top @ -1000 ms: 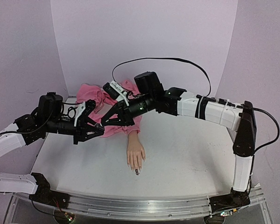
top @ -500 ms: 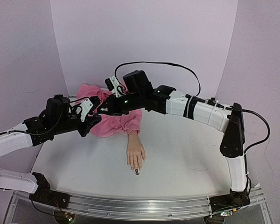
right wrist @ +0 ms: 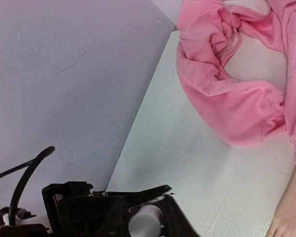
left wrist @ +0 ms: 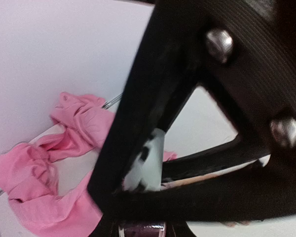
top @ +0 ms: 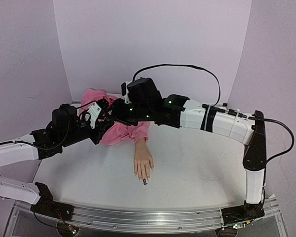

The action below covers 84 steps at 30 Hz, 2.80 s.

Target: Paint the nails

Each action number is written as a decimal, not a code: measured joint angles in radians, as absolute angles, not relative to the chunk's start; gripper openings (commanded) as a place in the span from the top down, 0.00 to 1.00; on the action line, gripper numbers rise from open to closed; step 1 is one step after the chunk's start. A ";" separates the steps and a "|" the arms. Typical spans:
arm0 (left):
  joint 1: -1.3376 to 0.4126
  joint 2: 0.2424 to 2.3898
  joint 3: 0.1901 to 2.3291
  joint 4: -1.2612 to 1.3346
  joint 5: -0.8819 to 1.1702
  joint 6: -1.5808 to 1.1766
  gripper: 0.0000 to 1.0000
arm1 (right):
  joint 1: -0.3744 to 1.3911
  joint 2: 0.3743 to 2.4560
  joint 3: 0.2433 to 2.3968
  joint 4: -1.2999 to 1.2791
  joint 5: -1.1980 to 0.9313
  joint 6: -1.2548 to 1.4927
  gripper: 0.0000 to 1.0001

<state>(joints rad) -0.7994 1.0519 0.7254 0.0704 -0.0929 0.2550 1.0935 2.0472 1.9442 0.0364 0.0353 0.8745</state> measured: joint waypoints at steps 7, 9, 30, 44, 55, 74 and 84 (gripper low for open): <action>-0.847 0.975 0.707 0.072 -0.047 0.106 1.00 | 1.036 1.798 1.599 0.138 -0.155 0.714 0.02; -0.841 0.960 0.707 0.049 -0.018 0.063 1.00 | 1.010 1.732 1.546 0.155 -0.224 0.632 0.02; -0.808 0.976 0.818 -0.052 0.785 -0.163 1.00 | 0.950 1.737 1.522 0.363 -0.970 0.242 0.63; -0.808 0.991 0.819 -0.053 0.829 -0.182 1.00 | 0.956 1.760 1.522 0.455 -1.051 0.287 0.73; -0.808 0.990 0.832 -0.056 0.834 -0.182 1.00 | 0.961 1.768 1.522 0.480 -1.055 0.294 0.96; -0.805 0.986 0.803 0.040 0.138 0.060 1.00 | 1.007 1.874 1.663 0.476 -0.372 0.517 1.00; -0.821 1.143 0.713 0.307 -0.152 0.186 1.00 | 1.130 1.987 1.838 0.229 0.320 0.775 0.84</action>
<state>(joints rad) -0.8211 1.1427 0.7132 0.3069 -0.1520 0.1856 1.1301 1.9865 1.8378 0.2295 0.3202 0.7753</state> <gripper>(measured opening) 0.218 0.142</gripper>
